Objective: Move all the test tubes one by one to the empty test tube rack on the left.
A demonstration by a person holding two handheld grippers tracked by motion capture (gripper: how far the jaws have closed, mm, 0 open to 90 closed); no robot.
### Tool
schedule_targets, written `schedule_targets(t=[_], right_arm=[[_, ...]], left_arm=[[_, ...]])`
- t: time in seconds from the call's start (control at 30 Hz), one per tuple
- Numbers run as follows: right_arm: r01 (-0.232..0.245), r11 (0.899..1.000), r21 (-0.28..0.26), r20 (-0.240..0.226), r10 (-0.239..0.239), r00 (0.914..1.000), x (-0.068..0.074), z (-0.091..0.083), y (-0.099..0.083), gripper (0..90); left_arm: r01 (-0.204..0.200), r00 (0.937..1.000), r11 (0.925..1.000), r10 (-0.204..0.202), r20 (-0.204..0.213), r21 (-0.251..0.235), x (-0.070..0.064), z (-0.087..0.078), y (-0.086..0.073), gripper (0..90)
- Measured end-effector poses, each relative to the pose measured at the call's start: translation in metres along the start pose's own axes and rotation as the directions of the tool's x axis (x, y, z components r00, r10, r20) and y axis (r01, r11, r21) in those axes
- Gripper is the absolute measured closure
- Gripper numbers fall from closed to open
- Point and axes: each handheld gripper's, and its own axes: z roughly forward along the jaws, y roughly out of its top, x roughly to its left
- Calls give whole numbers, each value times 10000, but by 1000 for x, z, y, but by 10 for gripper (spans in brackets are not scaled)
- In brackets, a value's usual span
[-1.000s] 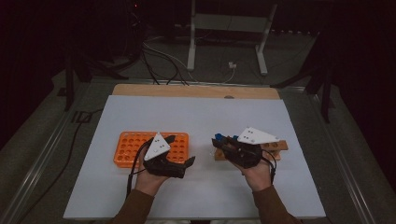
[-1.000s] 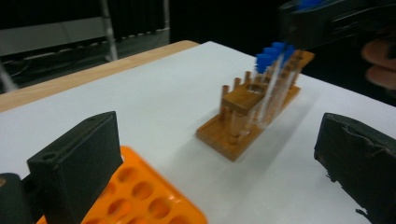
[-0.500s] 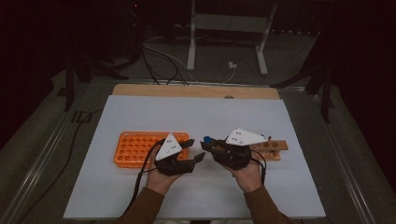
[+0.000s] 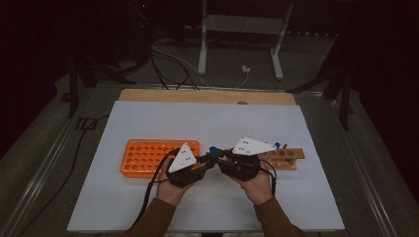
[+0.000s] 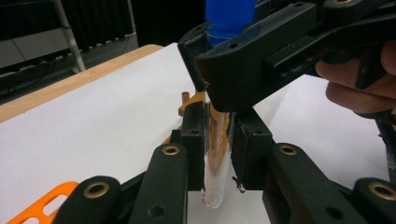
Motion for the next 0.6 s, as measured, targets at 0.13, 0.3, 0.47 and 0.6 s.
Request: schedule_targets(t=[0.13,0.3,0.47,0.6], right_arm=[[-213,9998,-6,-137,213,9997,-1,-1,0,336],[-379,9993,-75,211,381,9991,-3,-5,-2,166],[-397,9991,-174,501,406,9979,-7,-13,-5,107],[-417,9990,-180,645,428,9970,-9,-19,-8,81]], left_arm=[[55,9999,10000,-55,-100,17,2,-2,0,775],[197,9992,9998,-196,-345,18,8,-7,-3,776],[401,9972,9992,-400,-636,15,14,-13,-10,776],[519,9950,9986,-510,-855,81,19,-15,-16,776]])
